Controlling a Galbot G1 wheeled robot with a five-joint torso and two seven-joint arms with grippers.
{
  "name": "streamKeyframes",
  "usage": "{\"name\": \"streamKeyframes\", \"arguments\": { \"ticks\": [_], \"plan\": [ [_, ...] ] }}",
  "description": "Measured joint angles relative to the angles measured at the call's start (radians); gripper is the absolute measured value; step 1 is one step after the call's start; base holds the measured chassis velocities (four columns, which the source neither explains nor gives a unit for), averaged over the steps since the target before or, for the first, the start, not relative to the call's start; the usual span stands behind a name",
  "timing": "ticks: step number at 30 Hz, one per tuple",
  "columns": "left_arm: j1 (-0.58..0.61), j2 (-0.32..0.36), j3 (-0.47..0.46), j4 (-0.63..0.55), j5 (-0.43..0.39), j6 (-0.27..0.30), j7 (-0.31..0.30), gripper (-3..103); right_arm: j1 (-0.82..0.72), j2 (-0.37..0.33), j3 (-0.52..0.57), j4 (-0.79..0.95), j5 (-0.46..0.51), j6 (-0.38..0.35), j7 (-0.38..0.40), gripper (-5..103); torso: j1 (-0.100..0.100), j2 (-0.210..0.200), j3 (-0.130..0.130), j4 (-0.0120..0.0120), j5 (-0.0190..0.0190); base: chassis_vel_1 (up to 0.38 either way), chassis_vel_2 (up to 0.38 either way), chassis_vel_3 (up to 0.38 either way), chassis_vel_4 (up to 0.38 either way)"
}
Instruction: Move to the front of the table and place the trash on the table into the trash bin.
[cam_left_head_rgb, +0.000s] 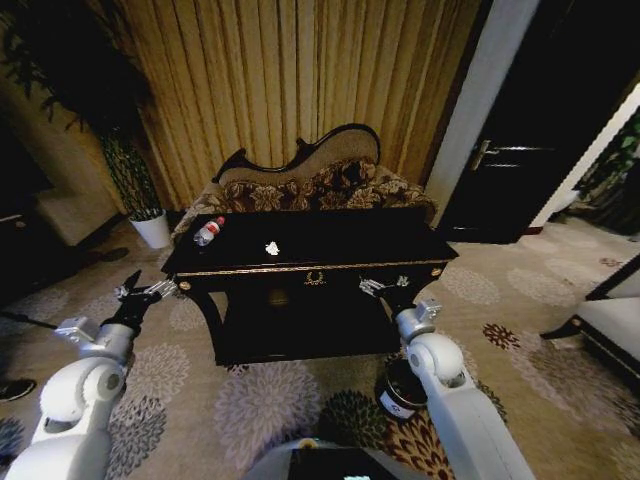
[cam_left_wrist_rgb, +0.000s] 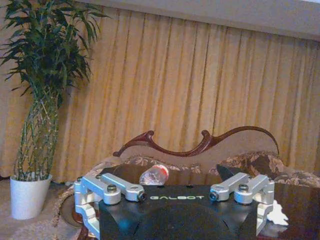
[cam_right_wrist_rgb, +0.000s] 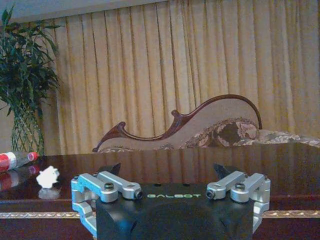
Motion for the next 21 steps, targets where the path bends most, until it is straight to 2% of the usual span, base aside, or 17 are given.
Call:
{"name": "streamKeyframes", "arguments": {
  "ticks": [11,15,21],
  "plan": [
    [-0.001,0.002,0.002,0.000,0.000,0.009,-0.002,100,0.008,0.002,-0.012,-0.003,-0.002,0.000,0.000,100,0.000,0.000,0.000,-0.0001,0.0000,-0.112,0.108,0.110,-0.113],
    [0.000,0.003,0.002,-0.008,0.001,0.032,-0.021,100,0.008,0.003,-0.014,-0.003,-0.003,0.000,0.000,100,0.000,0.000,0.000,0.0001,0.0000,-0.122,0.115,0.119,-0.106],
    [0.002,0.010,-0.002,-0.017,0.064,0.051,-0.042,100,0.008,0.003,-0.013,-0.004,-0.005,0.000,0.000,100,0.000,0.000,0.000,0.0000,0.0001,-0.105,0.105,0.118,-0.105]
  ]
}}
